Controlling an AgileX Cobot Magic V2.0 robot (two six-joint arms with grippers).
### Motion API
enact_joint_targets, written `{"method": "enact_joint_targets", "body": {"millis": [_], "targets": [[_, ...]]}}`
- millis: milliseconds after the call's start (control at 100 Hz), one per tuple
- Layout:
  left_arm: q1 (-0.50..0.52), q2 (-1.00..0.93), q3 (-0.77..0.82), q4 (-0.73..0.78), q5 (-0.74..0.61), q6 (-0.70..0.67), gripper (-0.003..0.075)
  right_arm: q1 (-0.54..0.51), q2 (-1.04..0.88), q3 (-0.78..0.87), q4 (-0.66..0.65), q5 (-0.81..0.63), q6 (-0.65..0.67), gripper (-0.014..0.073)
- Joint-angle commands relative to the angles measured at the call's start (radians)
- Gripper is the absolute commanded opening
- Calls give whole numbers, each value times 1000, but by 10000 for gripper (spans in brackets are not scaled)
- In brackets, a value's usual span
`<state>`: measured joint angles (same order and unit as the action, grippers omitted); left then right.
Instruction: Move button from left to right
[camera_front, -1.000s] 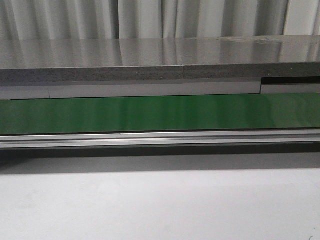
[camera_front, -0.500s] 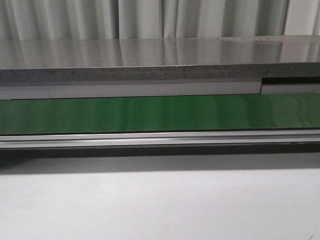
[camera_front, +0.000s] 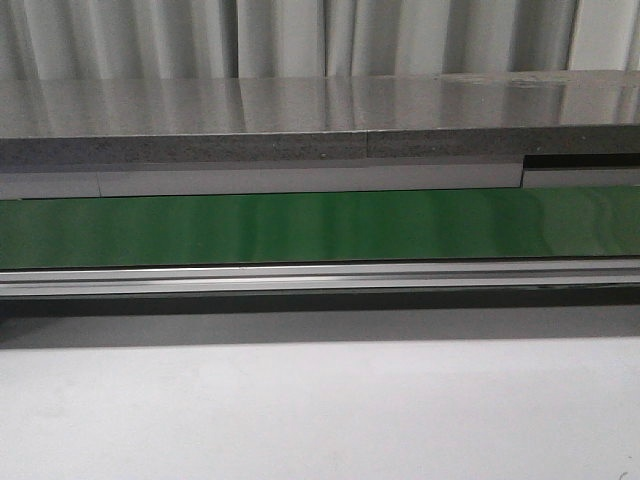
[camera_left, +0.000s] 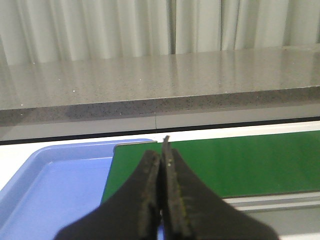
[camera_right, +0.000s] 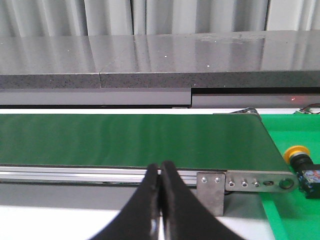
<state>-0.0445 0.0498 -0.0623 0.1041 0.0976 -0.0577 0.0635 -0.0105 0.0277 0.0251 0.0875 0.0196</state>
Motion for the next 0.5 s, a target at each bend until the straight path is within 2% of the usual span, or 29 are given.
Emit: {"method": "enact_joint_targets", "body": {"millis": [0,490], "targets": [[-8,-13,0,12,-89,-32,-20,4,-21,-16,-11,-88,0,-68],[-8,-85,99,10,-136,-35,-20,4,-21,-16,-11,-88,0,-68]]}}
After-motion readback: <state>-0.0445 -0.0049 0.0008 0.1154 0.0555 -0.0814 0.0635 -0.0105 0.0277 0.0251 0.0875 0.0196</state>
